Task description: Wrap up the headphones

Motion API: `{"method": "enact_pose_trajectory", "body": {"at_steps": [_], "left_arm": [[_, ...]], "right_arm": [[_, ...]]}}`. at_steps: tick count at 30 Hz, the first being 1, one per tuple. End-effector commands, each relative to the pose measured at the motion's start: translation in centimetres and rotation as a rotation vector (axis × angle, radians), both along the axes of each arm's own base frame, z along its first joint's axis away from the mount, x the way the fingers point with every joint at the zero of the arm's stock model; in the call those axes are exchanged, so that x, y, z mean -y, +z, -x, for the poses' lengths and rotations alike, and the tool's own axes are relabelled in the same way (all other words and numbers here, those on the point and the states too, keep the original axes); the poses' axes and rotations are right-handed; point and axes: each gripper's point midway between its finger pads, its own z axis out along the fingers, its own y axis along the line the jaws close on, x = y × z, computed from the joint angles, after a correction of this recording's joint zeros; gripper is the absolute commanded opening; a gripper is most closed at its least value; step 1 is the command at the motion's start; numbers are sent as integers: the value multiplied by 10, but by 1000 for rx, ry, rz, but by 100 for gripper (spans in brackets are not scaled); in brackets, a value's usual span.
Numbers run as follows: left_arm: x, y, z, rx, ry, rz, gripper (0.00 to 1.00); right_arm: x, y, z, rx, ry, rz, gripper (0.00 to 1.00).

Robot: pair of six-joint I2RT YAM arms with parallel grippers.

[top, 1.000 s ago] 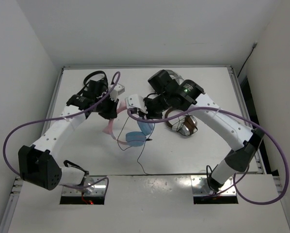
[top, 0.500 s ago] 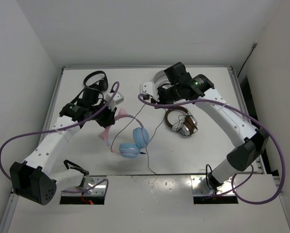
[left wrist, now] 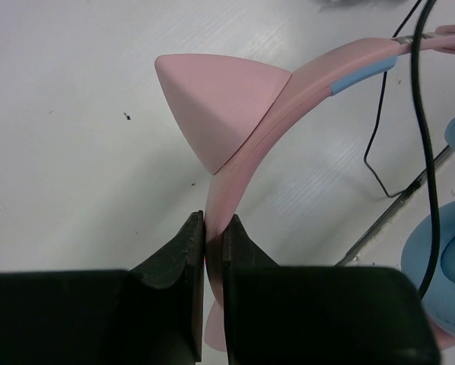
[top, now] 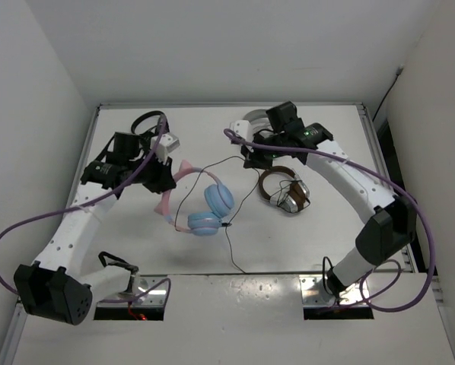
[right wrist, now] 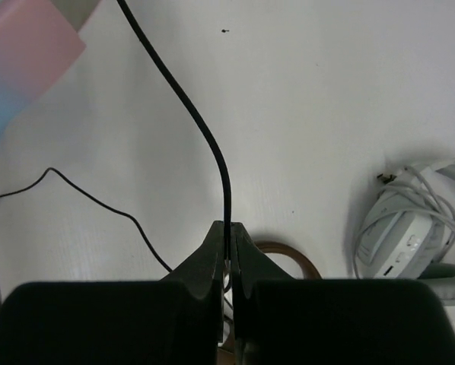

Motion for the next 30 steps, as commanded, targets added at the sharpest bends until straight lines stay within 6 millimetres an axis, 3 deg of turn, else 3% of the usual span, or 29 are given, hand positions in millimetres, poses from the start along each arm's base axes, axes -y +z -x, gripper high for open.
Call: {"method": "enact_pose_trajectory", "body": {"at_steps": [1,9,13,14,15,18,20,21,24,25,27,30], "left_arm": [[1,46,-18,82,53,126,0],[-27,62,-47,59,191,223,0],[-31,64,-54,39,223,265,0],[-33,62,-58,30,240,273,0],[-33,63,-58,25,246,278,0],[-40,57,-66,23,305,260,0],[-45,51,-72,22,343,250,0],[-51,43,-75,0,382,240,0],[-55,38,-80,4,424,241,0],[-58,33,-82,2,446,234,0],[-63,30,-89,8,488,232,0],[-70,28,-100,18,548,235,0]], "right_arm": [[-10,1,-13,-33,-54,-125,0],[-16,-33,-10,-190,-139,-175,0],[-33,-50,-9,-267,-162,-208,1],[-36,-60,-7,-292,-176,-199,4],[-41,-58,-6,-299,-180,-211,10],[-46,-63,-10,-343,-251,-262,17],[-42,-65,-12,-367,-328,-310,22],[-38,-57,-11,-364,-346,-335,26],[-17,-63,-8,-393,-442,-350,30],[-13,-62,-4,-378,-448,-354,38],[4,-63,10,-343,-467,-353,40],[-7,-69,55,-274,-331,-264,40]]}}
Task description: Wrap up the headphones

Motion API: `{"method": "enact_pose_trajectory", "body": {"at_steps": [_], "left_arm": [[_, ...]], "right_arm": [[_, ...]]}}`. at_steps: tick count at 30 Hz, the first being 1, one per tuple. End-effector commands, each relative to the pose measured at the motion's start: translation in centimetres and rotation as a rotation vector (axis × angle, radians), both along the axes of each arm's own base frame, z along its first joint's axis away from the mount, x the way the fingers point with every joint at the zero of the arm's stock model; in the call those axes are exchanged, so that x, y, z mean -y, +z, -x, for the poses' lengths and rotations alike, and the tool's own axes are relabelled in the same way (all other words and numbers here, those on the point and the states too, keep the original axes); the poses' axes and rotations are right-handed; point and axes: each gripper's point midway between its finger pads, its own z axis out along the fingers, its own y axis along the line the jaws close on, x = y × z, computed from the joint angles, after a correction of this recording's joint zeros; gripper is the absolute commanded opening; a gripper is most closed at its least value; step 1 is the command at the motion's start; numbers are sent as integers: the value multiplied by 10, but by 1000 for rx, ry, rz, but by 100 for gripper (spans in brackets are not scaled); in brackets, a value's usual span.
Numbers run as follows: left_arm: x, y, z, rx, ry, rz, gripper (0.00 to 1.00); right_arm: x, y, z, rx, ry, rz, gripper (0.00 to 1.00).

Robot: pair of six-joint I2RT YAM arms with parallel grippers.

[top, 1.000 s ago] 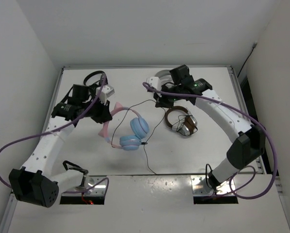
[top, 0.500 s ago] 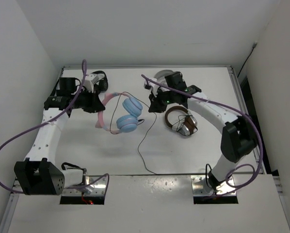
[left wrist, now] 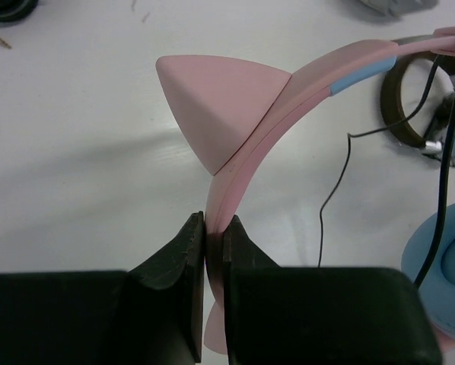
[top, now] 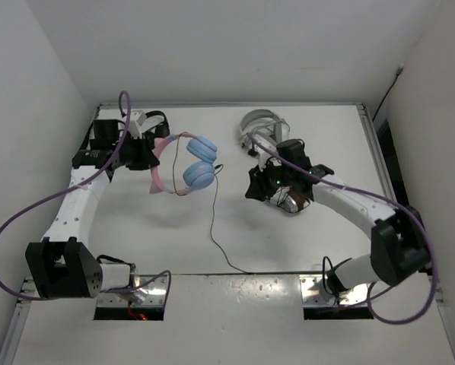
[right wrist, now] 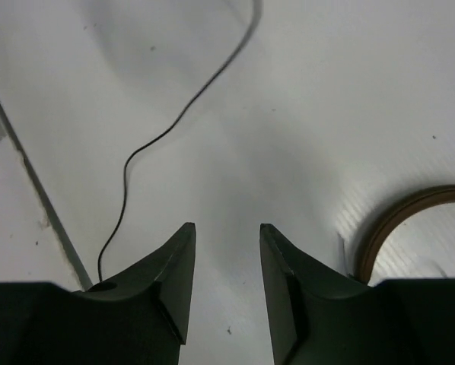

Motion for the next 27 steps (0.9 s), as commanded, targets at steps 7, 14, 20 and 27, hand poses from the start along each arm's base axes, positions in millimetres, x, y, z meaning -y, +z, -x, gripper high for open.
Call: {"method": "enact_pose_trajectory", "body": {"at_steps": [7,14,20,27], "left_arm": [[-30,18,-66,87,212,0,0],[-49,37,-105,153,295,-56,0],[-62,48,-122,191,335,-108,0],[-62,30,-118,156,333,-112,0]], "right_arm": [[-26,6,87,102,287,59,72],[-3,-19,110,148,404,159,69],[2,-29,123,129,463,177,53],[-5,-35,112,178,409,211,60]]}}
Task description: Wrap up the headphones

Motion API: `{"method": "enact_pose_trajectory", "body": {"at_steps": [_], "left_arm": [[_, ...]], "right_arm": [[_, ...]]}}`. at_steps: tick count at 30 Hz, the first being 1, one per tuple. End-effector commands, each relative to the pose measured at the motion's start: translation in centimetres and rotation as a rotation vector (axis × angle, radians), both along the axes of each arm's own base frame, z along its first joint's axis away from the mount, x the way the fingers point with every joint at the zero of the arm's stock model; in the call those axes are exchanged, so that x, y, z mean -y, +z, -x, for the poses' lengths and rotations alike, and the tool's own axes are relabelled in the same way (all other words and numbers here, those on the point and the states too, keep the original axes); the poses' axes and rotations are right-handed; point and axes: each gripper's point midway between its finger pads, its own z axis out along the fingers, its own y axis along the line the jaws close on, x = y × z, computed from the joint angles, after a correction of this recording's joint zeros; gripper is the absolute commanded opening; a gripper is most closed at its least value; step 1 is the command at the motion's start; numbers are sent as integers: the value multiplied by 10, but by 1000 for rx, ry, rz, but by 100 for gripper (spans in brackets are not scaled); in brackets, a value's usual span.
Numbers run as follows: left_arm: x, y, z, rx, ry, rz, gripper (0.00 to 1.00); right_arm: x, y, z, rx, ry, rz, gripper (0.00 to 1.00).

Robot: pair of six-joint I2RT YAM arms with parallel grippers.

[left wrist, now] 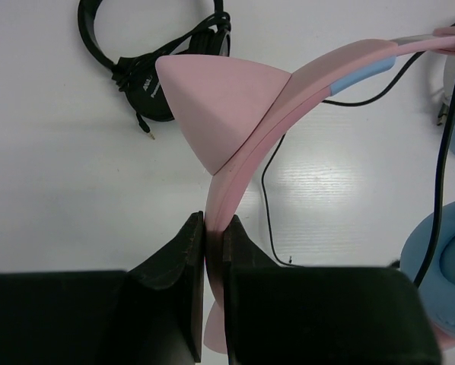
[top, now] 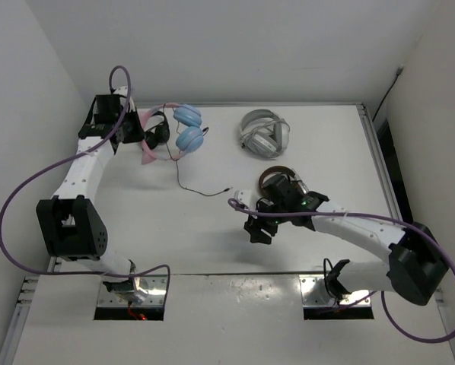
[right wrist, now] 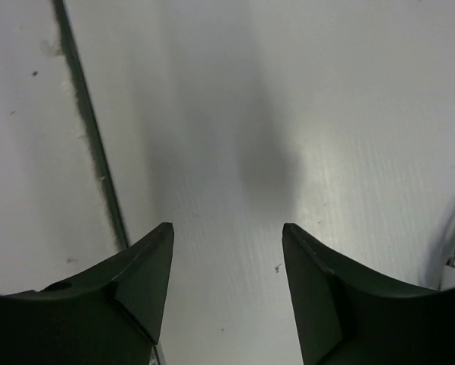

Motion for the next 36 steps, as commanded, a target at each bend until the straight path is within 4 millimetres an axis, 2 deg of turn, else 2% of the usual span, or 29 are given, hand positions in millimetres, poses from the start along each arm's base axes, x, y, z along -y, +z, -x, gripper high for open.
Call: {"method": "enact_pose_trajectory", "body": {"at_steps": [1,4,6,7,9,10,11,12,13,14,15,16,17,20,21,23,24,25,28,29,30,33,34,36], "left_arm": [[1,23,-11,94,3,30,0],[3,17,-8,85,-5,36,0],[6,17,-5,85,-18,45,0],[8,15,-5,85,-28,52,0],[9,15,-5,86,-37,58,0],[11,15,-4,86,-46,64,0],[13,15,-4,86,-54,69,0],[13,15,-4,86,-54,69,0],[13,15,-4,87,-59,62,0],[14,11,-2,77,-66,68,0],[14,11,-2,77,-66,68,0],[14,6,-1,66,-66,69,0],[14,6,-1,66,-66,69,0],[16,4,0,65,-74,75,0],[16,3,0,66,-79,68,0],[16,3,0,66,-79,68,0],[16,-4,0,48,-79,69,0],[12,-3,-1,57,-70,68,0],[13,-7,-2,47,-78,76,0],[15,-11,-3,38,-85,82,0],[15,-11,-3,38,-85,82,0],[16,-14,-3,29,-92,88,0],[16,-14,-3,29,-92,88,0],[16,-18,-4,20,-92,89,0]], "right_arm": [[-15,11,-29,126,-65,-32,60],[-22,16,-57,222,-158,-31,64],[-35,32,-78,302,-179,-79,64],[-38,31,-86,314,-180,-79,65],[-42,46,-115,376,-200,-103,65],[-54,63,-125,386,-160,-157,65],[-58,57,-136,375,-120,-150,65],[-41,52,-149,312,-127,-126,63],[-50,58,-139,210,-11,-200,63],[-57,87,-162,253,40,-236,66],[-54,51,-161,122,29,-152,66],[-64,68,-176,151,69,-155,63],[-65,61,-180,139,94,-132,58],[-69,45,-181,85,144,-140,51],[-69,45,-184,124,183,-138,50],[-70,31,-174,149,246,-102,45],[-70,21,-177,201,266,-69,43],[-70,17,-175,214,290,-54,41],[-75,0,-175,245,356,-19,40],[-71,-8,-175,239,360,10,40],[-77,-15,-176,241,370,21,40],[-80,-22,-187,260,371,38,41],[-80,-31,-190,251,368,55,39],[-81,-33,-197,250,371,72,36]]}}
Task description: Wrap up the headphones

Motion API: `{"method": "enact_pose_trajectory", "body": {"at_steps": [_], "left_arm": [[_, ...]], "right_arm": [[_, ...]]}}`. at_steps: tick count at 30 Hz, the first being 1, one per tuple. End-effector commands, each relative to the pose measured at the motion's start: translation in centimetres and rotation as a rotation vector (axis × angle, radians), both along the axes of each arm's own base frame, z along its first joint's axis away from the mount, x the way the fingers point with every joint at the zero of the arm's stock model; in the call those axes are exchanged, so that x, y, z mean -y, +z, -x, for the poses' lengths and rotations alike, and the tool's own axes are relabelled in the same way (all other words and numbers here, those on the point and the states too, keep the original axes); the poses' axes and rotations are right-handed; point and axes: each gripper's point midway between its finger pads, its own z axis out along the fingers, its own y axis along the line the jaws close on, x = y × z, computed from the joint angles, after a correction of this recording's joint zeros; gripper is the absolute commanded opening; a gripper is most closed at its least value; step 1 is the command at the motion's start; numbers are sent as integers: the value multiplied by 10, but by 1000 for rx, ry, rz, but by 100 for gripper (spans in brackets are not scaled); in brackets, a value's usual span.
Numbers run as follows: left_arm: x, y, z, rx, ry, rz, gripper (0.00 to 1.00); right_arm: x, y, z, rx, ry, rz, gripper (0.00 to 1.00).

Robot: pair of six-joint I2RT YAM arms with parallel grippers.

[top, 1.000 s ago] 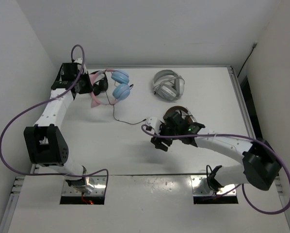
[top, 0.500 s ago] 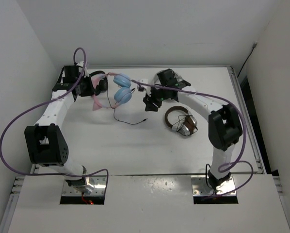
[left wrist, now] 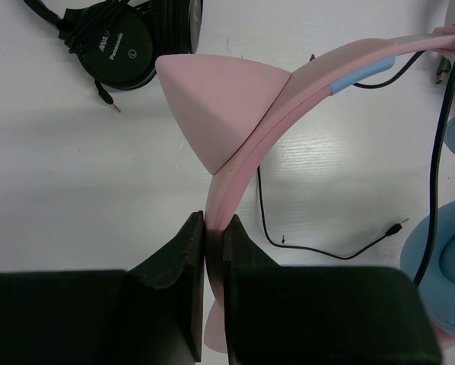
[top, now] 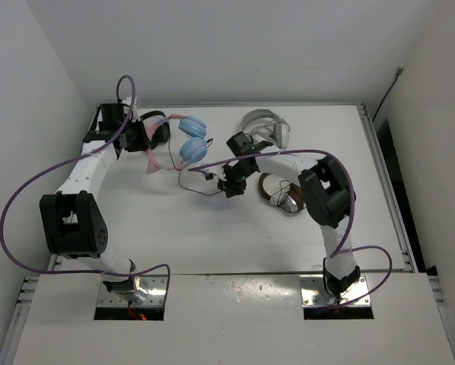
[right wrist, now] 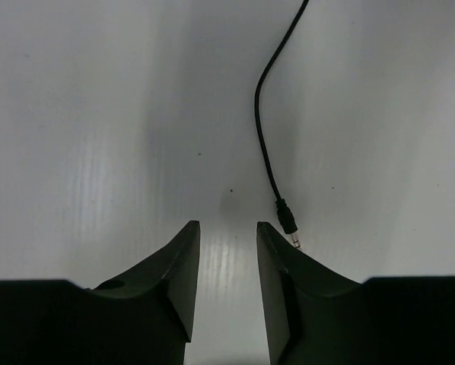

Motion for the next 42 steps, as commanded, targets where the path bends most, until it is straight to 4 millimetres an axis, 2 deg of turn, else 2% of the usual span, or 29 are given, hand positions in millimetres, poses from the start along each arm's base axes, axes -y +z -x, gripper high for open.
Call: {"method": "enact_pose_trajectory", "body": {"at_steps": [1,4,8,13,15,16,19,24,25,27,31,33,35,36,37,39,42], "left_arm": [[3,20,-15,88,-16,37,0],[-2,16,-13,80,-12,31,0],[-2,13,-16,80,-13,30,0],[0,6,-17,63,-19,38,0],[0,6,-17,63,-19,38,0],[0,2,-18,53,-19,39,0],[0,2,-18,53,-19,39,0],[-4,-6,-16,35,-10,40,0],[-4,-6,-16,35,-10,40,0],[-3,-9,-17,26,-16,47,0],[-2,-8,-21,36,-24,52,0],[-6,-8,-21,36,-14,52,0],[-4,-7,-20,37,-21,58,0],[-4,-7,-20,37,-22,58,0],[-4,-7,-20,37,-22,58,0],[-7,-7,-20,37,-19,63,0],[-11,-7,-20,40,-20,62,0]], "right_arm": [[-6,7,-23,70,29,5,36],[-7,-1,-24,71,38,9,36],[3,-10,-30,67,24,29,36],[7,-9,-37,76,16,18,36],[5,-15,-40,74,16,18,36],[3,-11,-44,86,16,11,37],[2,-17,-45,77,16,17,37],[1,-16,-48,89,30,16,37],[1,-21,-47,79,31,22,37],[-5,-19,-49,91,47,18,37],[-9,-28,-38,71,83,45,37],[-10,-29,-42,79,80,52,36],[-11,-37,-35,53,108,75,36],[-13,-34,-38,55,107,73,34],[-9,-43,-32,13,110,100,34],[-10,-43,-34,-1,120,111,32],[-2,-53,-23,-70,139,157,29]]}}
